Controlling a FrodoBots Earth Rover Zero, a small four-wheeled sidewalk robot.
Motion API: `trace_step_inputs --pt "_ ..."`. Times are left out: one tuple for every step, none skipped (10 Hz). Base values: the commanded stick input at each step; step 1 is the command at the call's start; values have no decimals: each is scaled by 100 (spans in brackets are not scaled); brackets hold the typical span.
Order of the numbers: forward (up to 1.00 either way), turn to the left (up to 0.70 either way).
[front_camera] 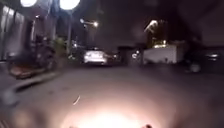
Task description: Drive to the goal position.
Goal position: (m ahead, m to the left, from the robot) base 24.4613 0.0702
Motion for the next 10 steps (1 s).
trace_step_inputs --pt "70 0" --pt "70 0" --pt "70 0" --pt "70 -15" --pt "70 -32" --pt "70 -22" --pt "70 0" --pt "70 0" --pt "70 0" --pt "70 0"
